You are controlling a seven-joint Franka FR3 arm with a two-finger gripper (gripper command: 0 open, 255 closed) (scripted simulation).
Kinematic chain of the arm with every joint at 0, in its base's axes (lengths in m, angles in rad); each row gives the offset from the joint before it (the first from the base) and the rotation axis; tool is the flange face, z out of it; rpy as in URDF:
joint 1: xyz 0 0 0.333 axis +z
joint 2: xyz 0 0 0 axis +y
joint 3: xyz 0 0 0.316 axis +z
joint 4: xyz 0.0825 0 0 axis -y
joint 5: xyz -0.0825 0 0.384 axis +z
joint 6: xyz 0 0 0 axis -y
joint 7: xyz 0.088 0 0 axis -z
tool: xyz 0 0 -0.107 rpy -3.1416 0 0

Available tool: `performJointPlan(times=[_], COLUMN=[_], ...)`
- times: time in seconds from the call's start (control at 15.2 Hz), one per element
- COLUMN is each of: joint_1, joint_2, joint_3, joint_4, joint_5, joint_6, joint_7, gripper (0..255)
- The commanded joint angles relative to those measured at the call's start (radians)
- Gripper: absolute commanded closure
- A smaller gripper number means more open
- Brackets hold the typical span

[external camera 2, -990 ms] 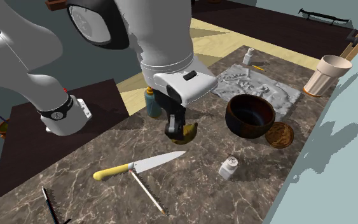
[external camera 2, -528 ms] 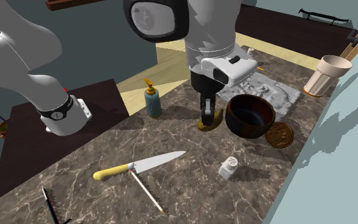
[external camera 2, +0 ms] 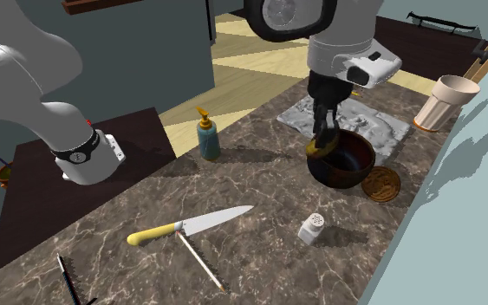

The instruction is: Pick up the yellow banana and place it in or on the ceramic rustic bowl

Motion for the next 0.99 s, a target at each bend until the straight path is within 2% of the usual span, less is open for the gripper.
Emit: performJointPlan(times=[0.0,0.33,0.92], joint_1=[0.039,0.145,0.147], joint_2=[0.063,0.234,0.273], joint_3=[0.001,-0.009,-0.021], joint_4=[0.087,0.349,0.288], joint_5=[-0.029,-0.090,-0.106], joint_6=[-0.027,-0.124,-0.026], joint_7=[0.044,0.124,0.133], gripper=[255,255,255])
